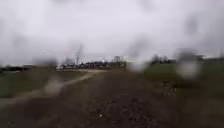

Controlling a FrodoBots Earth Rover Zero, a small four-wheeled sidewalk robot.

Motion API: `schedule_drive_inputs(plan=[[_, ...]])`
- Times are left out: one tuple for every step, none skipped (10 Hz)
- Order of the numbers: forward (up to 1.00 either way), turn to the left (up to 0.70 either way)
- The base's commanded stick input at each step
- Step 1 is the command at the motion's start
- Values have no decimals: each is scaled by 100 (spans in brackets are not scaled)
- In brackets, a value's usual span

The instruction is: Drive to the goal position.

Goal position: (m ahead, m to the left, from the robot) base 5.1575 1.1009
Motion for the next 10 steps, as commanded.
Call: schedule_drive_inputs(plan=[[100,40],[100,40],[100,0],[100,0],[100,0],[100,0],[100,3],[100,11],[100,39],[100,35]])
